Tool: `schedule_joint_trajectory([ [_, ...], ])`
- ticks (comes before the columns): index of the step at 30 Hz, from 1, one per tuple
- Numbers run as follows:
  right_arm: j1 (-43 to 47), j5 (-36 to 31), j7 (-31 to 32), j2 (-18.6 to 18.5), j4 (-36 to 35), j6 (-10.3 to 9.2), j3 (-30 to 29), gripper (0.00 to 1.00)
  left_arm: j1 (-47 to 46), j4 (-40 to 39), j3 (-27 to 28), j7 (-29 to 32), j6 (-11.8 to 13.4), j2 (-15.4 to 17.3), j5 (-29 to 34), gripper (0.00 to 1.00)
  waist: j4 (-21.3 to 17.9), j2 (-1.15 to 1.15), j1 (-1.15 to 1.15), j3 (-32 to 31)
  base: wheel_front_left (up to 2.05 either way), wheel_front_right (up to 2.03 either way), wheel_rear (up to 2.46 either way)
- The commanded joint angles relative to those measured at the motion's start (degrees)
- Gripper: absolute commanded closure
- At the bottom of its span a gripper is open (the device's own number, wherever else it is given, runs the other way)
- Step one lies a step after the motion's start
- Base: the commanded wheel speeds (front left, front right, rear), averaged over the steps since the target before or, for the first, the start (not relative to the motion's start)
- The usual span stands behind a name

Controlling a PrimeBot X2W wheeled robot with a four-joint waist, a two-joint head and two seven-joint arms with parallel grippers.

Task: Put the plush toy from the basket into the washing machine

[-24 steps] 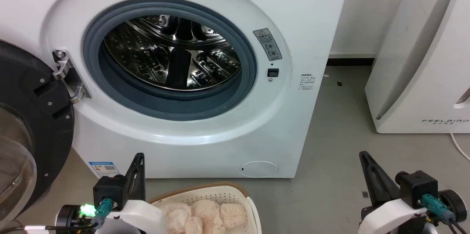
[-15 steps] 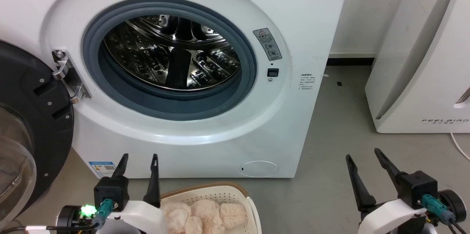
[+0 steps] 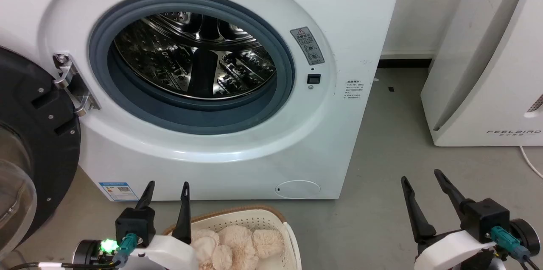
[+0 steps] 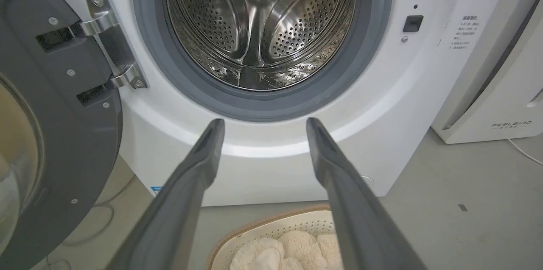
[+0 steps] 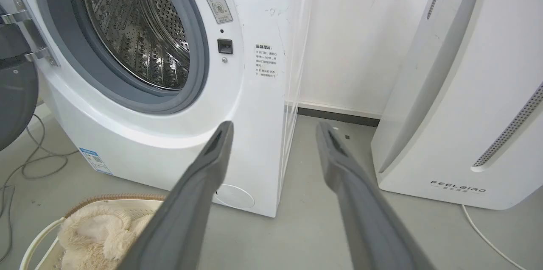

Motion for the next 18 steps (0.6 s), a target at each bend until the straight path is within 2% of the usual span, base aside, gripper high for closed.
schedule_joint_trajectory([
  [1,0.0,0.5,-0.5,0.0,0.2,-0.01,-0.1,0.00,-0.1,0.6,-0.3,-0.7,0.1,0.0,-0.5,0.00,-0.1,0.00,0.00,0.3,0.00,0.00,0.00],
  [18,-1.1,0.2,-2.6,0.0,-0.3,-0.02,0.4,0.00,-3.8,8.6,-2.0,-2.3,-0.4,0.5,-1.5,0.00,-1.2,0.00,0.00,4.9,0.00,0.00,0.00],
])
